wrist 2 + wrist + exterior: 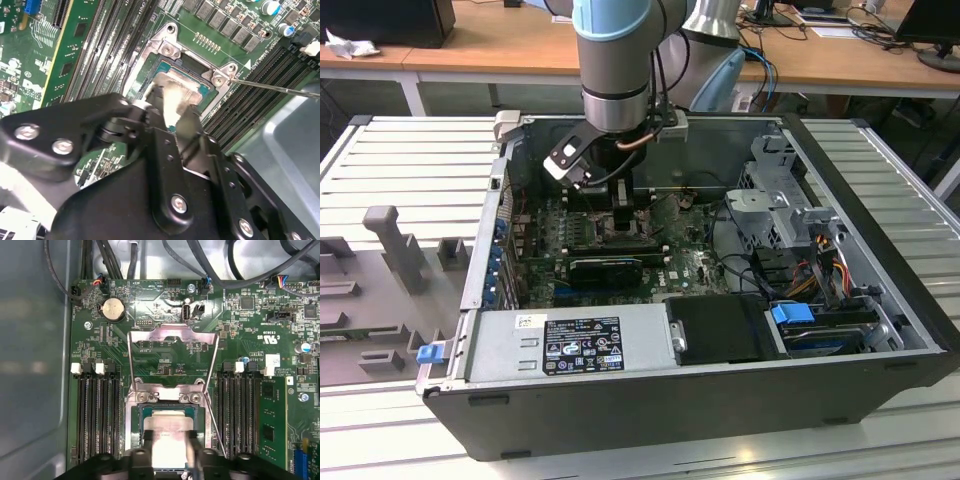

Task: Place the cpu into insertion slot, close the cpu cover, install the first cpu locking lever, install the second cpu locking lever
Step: 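Place the cpu into insertion slot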

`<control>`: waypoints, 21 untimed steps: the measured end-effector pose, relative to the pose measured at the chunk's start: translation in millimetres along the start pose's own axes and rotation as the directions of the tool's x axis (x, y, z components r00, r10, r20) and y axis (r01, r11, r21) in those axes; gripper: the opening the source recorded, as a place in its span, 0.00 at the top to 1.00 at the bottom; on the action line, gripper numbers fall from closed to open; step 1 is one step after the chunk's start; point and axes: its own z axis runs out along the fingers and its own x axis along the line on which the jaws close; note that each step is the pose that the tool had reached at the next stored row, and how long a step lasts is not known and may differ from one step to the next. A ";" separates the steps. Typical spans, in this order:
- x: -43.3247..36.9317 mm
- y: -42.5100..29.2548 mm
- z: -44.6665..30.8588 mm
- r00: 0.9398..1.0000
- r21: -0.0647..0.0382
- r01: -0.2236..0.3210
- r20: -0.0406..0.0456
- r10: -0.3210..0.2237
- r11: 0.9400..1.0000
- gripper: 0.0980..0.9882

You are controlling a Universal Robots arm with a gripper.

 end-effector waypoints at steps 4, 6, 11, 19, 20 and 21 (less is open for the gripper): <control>0.0 0.1 -2.3 1.000 0.000 0.000 0.000 0.000 1.000 0.93; 0.1 0.3 -3.6 1.000 0.000 0.000 0.001 0.000 1.000 0.99; 0.1 0.4 -5.5 1.000 0.000 -0.001 0.001 0.001 1.000 0.99; 0.1 0.5 -7.3 1.000 0.000 0.000 0.001 0.000 1.000 0.99; 0.1 0.5 -7.4 1.000 0.000 0.000 0.001 0.000 1.000 0.99; 0.1 0.5 -7.6 1.000 0.000 0.000 0.002 0.000 1.000 0.99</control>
